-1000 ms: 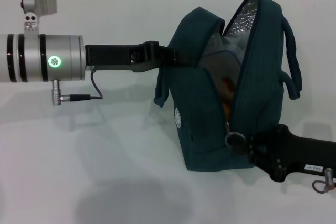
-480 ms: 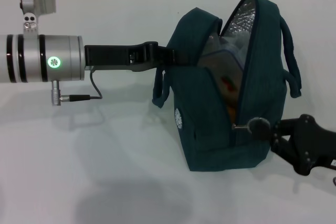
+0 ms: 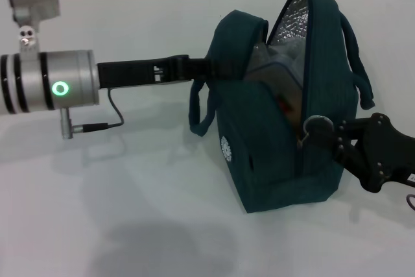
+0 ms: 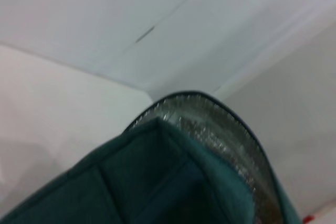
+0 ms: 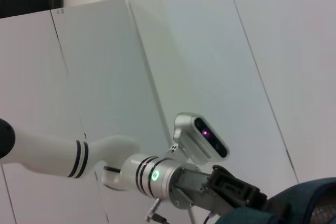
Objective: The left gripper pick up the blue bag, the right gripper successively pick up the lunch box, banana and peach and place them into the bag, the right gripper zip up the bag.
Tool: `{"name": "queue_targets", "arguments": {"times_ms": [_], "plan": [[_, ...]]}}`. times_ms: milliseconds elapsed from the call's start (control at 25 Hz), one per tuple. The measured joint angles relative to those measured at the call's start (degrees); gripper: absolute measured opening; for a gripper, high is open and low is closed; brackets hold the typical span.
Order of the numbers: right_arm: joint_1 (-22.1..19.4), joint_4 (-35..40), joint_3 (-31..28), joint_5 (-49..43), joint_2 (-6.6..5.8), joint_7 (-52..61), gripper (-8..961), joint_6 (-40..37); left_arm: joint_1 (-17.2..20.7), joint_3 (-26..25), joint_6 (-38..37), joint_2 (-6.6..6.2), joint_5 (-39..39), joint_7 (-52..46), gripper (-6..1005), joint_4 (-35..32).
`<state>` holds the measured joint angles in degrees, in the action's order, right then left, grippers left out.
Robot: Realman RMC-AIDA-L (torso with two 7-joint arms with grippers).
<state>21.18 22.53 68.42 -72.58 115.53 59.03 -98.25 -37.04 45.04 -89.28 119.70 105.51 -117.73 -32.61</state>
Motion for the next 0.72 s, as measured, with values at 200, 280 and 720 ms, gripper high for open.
{"name": "queue_targets", "arguments": {"times_ms": [200,280,720], "plan": [[0.16,-0.08,-0.17,0.14,0.10,-0.17,10,-0.06,1.63,0.07,-1.17,-0.02,-2.99,5.10,193,0.09],[0.21,-0.09,-0.16,0.45,0.11,-0.47,10,-0.07,1.90,0.07,-2.32,-0.03,-3.65,7.54,278,0.12],[0.34,-0.21,3.56,10.15,0.23,-5.45,10,-2.14,9.18,0.10,-11.50,0.00,-10.99,27.31,598,0.37]]}}
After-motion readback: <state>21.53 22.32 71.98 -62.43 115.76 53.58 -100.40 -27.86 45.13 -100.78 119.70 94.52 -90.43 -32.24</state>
